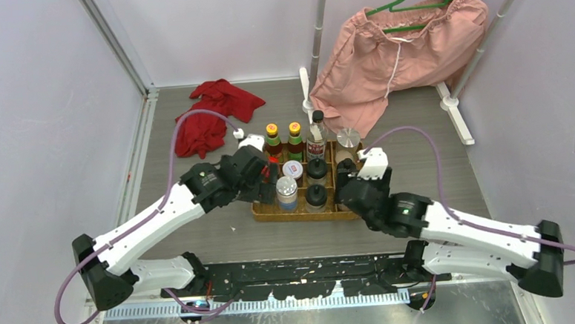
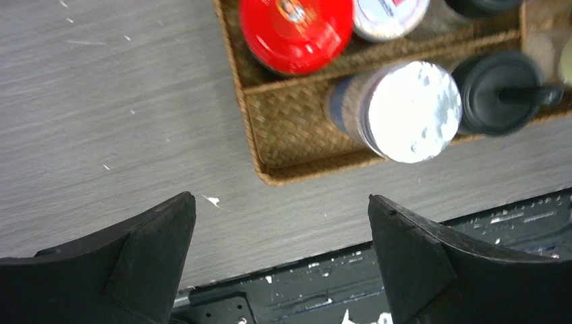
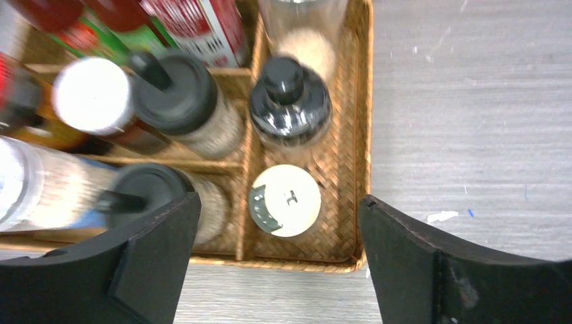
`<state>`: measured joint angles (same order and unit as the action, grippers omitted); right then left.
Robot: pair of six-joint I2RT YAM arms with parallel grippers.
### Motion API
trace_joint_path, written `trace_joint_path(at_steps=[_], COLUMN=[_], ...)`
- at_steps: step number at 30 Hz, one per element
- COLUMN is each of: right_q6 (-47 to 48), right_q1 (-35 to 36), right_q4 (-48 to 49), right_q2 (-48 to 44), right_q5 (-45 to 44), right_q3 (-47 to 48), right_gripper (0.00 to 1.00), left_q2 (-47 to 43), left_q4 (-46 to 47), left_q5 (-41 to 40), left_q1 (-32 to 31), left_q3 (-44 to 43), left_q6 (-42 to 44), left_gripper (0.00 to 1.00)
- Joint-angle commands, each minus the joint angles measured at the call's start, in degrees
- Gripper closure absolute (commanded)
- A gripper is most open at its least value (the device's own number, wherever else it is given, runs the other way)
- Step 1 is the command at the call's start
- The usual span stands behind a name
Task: Organize the condiment bottles
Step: Place the bottle in the storage box, then reset both arms
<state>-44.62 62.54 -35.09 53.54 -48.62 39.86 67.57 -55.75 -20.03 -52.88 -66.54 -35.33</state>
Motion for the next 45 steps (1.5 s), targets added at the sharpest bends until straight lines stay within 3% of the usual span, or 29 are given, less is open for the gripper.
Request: trace_joint_path(at_steps=[1, 7, 11, 17, 23, 31, 36, 45], right_q6=[6.5, 19.5, 24.9, 25.6, 24.0, 27.9, 27.3, 27.0], right_q1=[0.4, -3.7, -15.0, -33.3, -42.0, -47.3, -49.1, -54.5], right_q4=[-3.6, -4.8, -2.9, 1.5, 11.6, 27.4, 30.6, 34.9], right_q2=[-9.0, -13.1, -14.6, -14.0, -10.7, -8.6, -3.1, 4.0], right_q5=[-4.2, -7.4, -0.3, 14.3, 23.1, 21.9, 21.7, 25.5], right_q3=[6.9, 14.1, 14.8, 13.1, 7.0, -2.8, -3.4, -4.7], right_gripper=[0.04, 0.00, 0.00, 0.00, 0.00, 0.01, 0.00, 0.00], left_q2=[-3.5, -6.6, -7.5, -11.9, -15.3, -19.2, -20.6, -11.3], left_q4=[1.9, 7.1, 11.5, 23.8, 30.1, 36.3, 46.6, 60.4], left_q5=[0.9, 6.5, 7.3, 9.5, 6.2, -0.9, 1.1, 6.6], left_q1=[7.7, 20.5, 25.8, 33.9, 35.0, 34.6, 34.6, 34.7], left_q3=[-4.6, -5.8, -3.7, 7.2, 13.6, 21.0, 27.6, 31.5], left_q6=[5.2, 11.1, 13.4, 14.9, 14.7, 16.1, 17.8, 23.7], left_gripper=[0.00, 0.00, 0.00, 0.00, 0.00, 0.00, 0.00, 0.00])
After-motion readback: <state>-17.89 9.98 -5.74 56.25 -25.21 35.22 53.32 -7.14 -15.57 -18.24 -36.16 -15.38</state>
